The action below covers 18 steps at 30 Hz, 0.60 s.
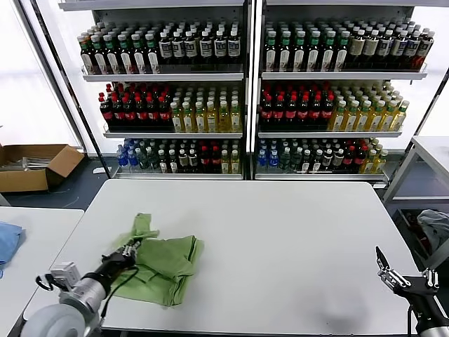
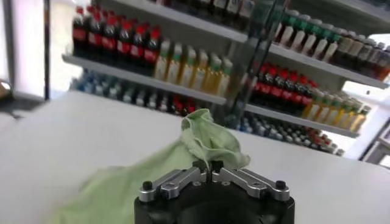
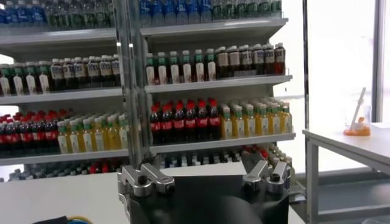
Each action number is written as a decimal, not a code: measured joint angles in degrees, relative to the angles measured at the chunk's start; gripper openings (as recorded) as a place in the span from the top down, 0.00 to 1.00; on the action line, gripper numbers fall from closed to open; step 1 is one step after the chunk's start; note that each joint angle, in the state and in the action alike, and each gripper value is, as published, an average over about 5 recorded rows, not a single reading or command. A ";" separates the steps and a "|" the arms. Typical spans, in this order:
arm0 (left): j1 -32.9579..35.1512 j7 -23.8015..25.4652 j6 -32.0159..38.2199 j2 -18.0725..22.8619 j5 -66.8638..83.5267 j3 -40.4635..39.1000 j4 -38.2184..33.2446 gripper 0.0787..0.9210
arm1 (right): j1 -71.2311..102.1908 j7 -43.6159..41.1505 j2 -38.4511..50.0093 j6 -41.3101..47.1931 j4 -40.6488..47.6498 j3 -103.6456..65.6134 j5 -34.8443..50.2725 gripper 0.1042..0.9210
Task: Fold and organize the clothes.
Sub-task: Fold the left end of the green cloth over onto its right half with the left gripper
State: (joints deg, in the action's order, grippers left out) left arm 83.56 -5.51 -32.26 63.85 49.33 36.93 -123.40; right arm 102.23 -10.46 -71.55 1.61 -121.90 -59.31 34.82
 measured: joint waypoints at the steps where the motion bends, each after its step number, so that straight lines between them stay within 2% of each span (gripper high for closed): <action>1: -0.11 -0.07 -0.08 0.63 0.00 -1.02 0.30 0.94 | 0.01 0.00 -0.02 -0.02 0.01 -0.01 -0.01 0.12; 11: 0.45 0.27 -0.47 6.44 -3.08 -10.00 2.29 0.61 | 0.27 -0.27 -0.31 -0.24 -0.08 -0.10 -0.03 0.12; 18: 1.06 -0.11 -0.43 8.43 -4.22 -13.37 0.78 0.38 | -0.13 -0.41 -1.01 -0.29 -0.07 0.71 -0.54 0.12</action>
State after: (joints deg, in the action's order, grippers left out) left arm 84.61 -5.62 -32.68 72.28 45.11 23.56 -122.62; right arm 102.10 -10.87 -72.56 1.32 -121.97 -58.60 34.27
